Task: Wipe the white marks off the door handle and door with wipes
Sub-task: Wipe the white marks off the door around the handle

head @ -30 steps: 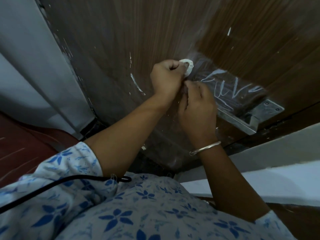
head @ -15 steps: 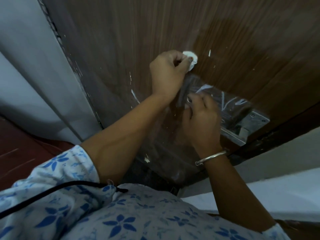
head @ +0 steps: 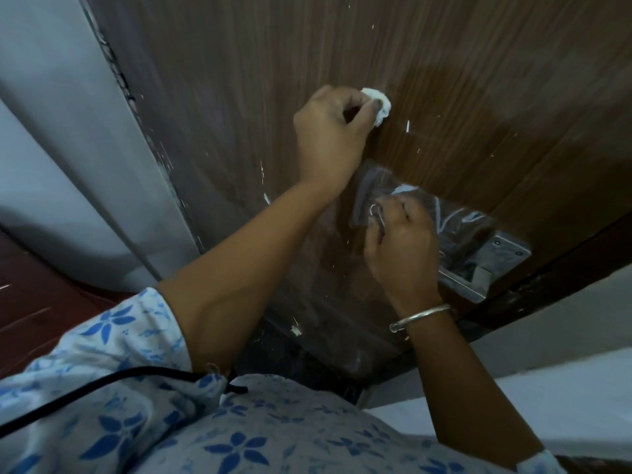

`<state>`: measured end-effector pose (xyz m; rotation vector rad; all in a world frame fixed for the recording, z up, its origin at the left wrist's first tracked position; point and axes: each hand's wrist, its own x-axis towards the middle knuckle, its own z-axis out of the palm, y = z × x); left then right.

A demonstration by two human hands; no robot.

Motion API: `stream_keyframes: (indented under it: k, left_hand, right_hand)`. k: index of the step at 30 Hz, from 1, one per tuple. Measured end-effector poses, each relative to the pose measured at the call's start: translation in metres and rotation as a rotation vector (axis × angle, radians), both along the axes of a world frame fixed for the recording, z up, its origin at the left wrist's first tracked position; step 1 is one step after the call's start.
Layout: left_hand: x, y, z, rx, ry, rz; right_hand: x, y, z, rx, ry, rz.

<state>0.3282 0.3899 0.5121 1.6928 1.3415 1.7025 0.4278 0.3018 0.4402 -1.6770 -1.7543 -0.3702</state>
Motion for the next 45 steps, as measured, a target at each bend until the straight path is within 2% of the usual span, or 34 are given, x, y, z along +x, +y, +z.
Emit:
stream_keyframes:
  k: [4,11,17,21,24,28,31,35,45]
  left_hand:
    - [-0.004,0.001,-0.018,-0.008,0.024,-0.016]
    - [-0.007,-0.006,-0.079,-0.308,0.036,-0.097]
    - [-0.006,-0.002,-0.087,-0.364,-0.015,-0.117]
    - [-0.007,-0.005,-0.102,-0.433,0.010,-0.168]
    - [-0.007,-0.005,-0.114,-0.537,0.032,-0.191]
    - [-0.005,-0.003,-0.113,-0.561,0.014,-0.181]
    - [-0.004,-0.003,-0.107,-0.542,-0.013,-0.187]
    - [-0.003,-0.005,-0.101,-0.480,-0.027,-0.211]
    - [0.002,-0.013,-0.118,-0.600,-0.181,-0.096]
  right_hand:
    - [0.002,0.000,-0.002,0.014,0.000,-0.011]
    - [0.010,-0.008,-0.006,-0.032,-0.044,-0.079]
    - [-0.008,-0.014,-0.011,0.057,-0.133,0.023]
    - [-0.026,-0.016,-0.023,-0.114,-0.095,0.113]
    - [-0.024,-0.015,-0.031,-0.215,-0.063,0.086]
    - [-0.017,-0.011,-0.038,-0.315,0.026,0.031]
    - [-0.019,-0.010,-0.037,-0.282,0.076,0.044]
    - [-0.022,-0.009,-0.035,-0.254,0.072,0.058]
    - [-0.013,-0.018,-0.052,-0.316,0.049,0.045]
